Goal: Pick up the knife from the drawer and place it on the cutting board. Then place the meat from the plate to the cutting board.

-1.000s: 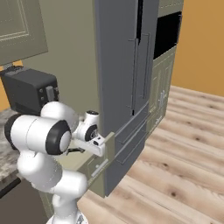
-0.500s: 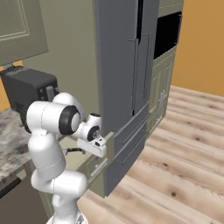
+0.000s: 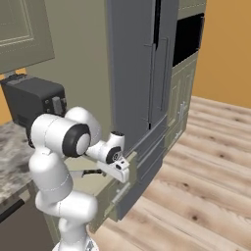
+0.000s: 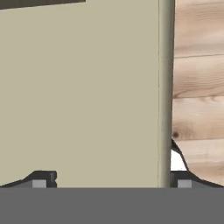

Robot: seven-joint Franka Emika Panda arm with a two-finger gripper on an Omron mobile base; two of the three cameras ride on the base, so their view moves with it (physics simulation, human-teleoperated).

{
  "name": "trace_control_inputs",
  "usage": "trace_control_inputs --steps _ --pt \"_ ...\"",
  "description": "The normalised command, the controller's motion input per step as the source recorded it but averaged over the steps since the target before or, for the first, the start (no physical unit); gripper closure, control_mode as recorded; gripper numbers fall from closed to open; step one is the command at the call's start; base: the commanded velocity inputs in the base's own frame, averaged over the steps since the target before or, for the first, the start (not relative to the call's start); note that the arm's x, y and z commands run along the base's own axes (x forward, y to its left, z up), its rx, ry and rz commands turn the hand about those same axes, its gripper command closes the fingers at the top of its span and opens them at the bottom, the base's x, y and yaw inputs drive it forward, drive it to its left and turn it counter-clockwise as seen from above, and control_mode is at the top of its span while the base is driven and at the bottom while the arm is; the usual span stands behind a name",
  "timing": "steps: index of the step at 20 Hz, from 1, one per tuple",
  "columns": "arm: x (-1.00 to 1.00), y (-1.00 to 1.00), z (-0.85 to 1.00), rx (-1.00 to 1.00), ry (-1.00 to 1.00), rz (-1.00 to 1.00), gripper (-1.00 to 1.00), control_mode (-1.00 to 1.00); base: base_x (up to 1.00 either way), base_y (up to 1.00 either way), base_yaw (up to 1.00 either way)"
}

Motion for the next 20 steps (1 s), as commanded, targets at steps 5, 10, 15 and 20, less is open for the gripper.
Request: trace_control_inputs --steps 5,10,15,20 --pt "-0.29 -1.00 -0.37 0.00 0.00 -0.05 -1.00 -1.00 0.00 0.00 0.00" --pt "-0.01 -0.84 -0.05 0.03 0.11 0.02 -1.00 -1.00 0.00 0.00 0.00" --pt "-0.18 -0.46 0.40 0.10 0.02 0.05 -1.00 -1.00 0.00 0.00 0.00" --pt "-0.02 -0.04 0.89 0.04 0.04 0.00 -1.00 -1.00 0.00 0.00 0.00"
